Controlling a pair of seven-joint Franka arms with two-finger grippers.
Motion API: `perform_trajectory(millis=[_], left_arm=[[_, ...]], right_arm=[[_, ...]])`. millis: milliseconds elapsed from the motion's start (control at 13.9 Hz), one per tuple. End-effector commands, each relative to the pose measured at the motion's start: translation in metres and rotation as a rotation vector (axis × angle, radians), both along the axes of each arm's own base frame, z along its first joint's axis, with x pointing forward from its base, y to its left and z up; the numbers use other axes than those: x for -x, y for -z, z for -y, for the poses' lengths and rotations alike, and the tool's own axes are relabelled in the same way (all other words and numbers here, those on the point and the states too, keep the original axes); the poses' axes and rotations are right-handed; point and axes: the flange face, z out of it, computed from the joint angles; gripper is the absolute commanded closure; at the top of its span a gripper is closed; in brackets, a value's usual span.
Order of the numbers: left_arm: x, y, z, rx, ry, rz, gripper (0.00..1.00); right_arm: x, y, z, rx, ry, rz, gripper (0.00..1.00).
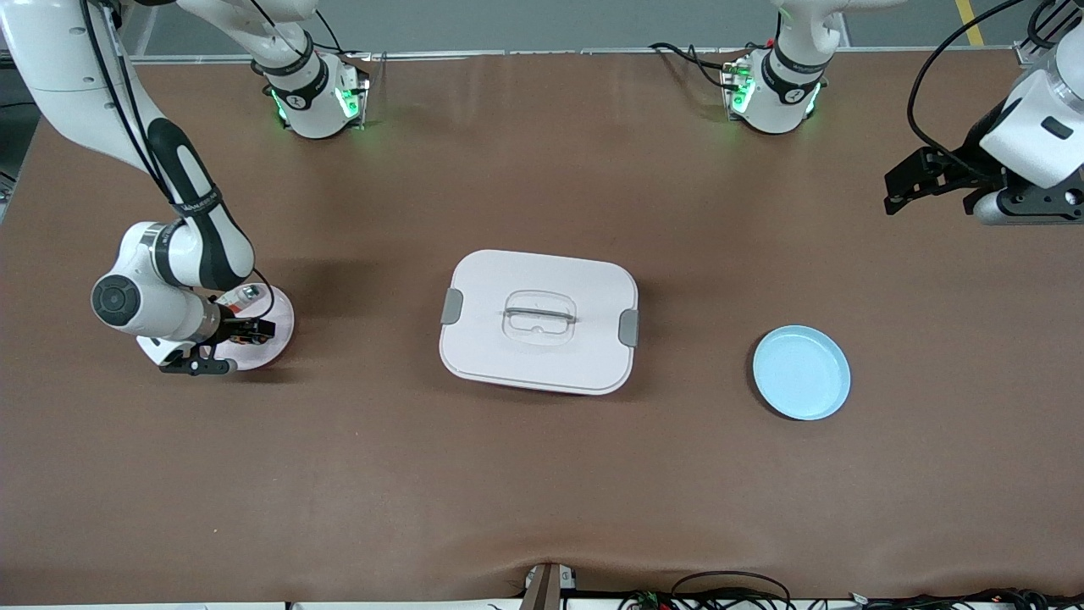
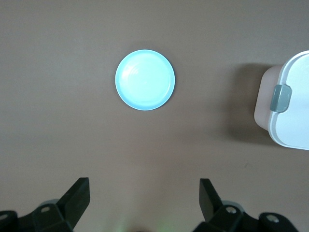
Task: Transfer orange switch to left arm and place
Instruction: 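Close the right gripper on the orange switch and lift it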
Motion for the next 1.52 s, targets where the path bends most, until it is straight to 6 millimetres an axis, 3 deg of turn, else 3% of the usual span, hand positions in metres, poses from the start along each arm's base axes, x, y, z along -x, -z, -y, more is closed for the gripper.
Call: perform_trajectory(millis=[0,144,289,577,1010,1299,1443], left_arm=[[0.000,-0.003,0.003,0.015,0.011,0.005,0.00],[0.001,-0.004,0.000,0.014,0.008,0.006,0.00],[0.001,-0.004,-0.002,0.014,0.002,0.005,0.00],[0.004,-0.007,-0.002,0.011,-0.003,0.005,0.00],[0.003,-0.003,-0.003,0.011,-0.009,-0.003,0.00],[0.005,-0.002,0.004,0.011,0.005,-0.004,0.00],[0.015,-0.004,0.019,0.025,0.032,-0.004,0.00]], right_arm=[[-0.001,0.000,0.003,-0.005,-0.013,0.004,0.42],[-0.003,-0.003,0.003,-0.007,-0.037,0.010,0.66],[-0.004,-0.004,0.002,-0.009,-0.049,0.010,0.79],[-0.006,-0.021,-0.002,-0.009,-0.054,-0.001,0.79],[-0.006,-0.099,-0.021,-0.008,-0.043,-0.074,0.79],[0.003,-0.155,-0.057,0.014,0.040,-0.122,0.79],[0.005,-0.183,-0.085,0.027,0.083,-0.155,0.79]])
